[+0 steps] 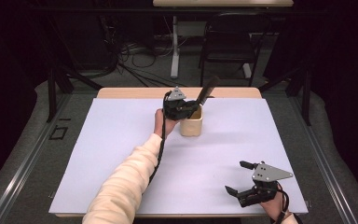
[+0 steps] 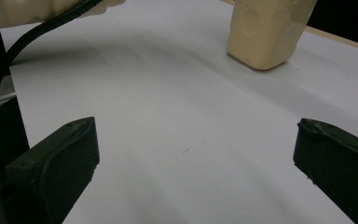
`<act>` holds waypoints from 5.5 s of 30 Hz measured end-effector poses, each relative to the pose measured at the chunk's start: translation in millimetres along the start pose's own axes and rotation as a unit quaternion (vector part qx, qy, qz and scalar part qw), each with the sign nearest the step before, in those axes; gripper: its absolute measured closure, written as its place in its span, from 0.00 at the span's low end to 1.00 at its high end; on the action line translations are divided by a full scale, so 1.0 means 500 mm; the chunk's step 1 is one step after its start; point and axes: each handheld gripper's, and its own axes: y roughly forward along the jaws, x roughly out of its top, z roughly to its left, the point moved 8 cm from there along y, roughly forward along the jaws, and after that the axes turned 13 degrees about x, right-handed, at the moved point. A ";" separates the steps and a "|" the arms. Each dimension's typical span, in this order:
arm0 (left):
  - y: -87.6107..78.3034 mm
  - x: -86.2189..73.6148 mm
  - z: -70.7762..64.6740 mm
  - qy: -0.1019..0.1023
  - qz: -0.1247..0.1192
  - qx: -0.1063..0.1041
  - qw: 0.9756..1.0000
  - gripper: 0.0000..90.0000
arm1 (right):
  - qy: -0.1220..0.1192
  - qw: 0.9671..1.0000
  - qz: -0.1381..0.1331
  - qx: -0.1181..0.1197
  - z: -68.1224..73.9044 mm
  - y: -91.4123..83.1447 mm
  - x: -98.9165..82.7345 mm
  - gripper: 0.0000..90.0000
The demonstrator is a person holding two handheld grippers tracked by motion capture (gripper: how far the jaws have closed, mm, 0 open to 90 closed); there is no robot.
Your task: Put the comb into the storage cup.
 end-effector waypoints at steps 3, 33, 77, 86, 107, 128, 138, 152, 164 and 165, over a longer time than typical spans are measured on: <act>0.001 -0.002 -0.001 0.002 0.002 -0.003 1.000 0.80 | -0.001 1.000 0.000 0.000 0.000 0.000 0.000 0.00; 0.008 -0.017 -0.015 0.040 0.033 0.004 0.999 0.80 | 0.000 1.000 -0.001 0.000 0.000 0.000 0.000 0.00; -0.161 -0.007 -0.013 0.033 0.095 0.041 0.994 0.00 | -0.001 1.000 0.001 0.001 0.001 0.001 0.001 0.00; -0.199 -0.024 -0.002 0.035 0.096 0.054 0.993 0.00 | -0.002 1.000 0.002 0.000 0.001 0.001 0.001 0.00; -0.298 -0.098 0.029 0.015 0.108 0.087 0.990 0.00 | -0.002 1.000 0.002 -0.001 0.001 0.004 0.000 0.00; -0.365 -0.179 0.028 -0.018 0.110 0.103 0.988 0.00 | -0.003 1.000 0.005 -0.003 0.000 0.004 -0.001 0.00; -0.397 -0.215 0.015 -0.013 0.112 0.108 0.988 0.00 | -0.003 1.000 0.003 -0.001 0.001 0.004 0.000 0.00; -0.434 -0.264 0.002 -0.016 0.111 0.115 0.987 0.00 | -0.003 1.000 0.005 -0.001 0.002 0.004 -0.001 0.00; -0.462 -0.285 -0.007 -0.010 0.099 0.131 0.986 0.00 | -0.003 1.000 0.006 0.000 0.002 0.004 -0.001 0.00; -0.464 -0.287 -0.007 -0.009 0.098 0.132 0.986 0.00 | -0.003 1.000 0.006 0.000 0.002 0.004 -0.001 0.00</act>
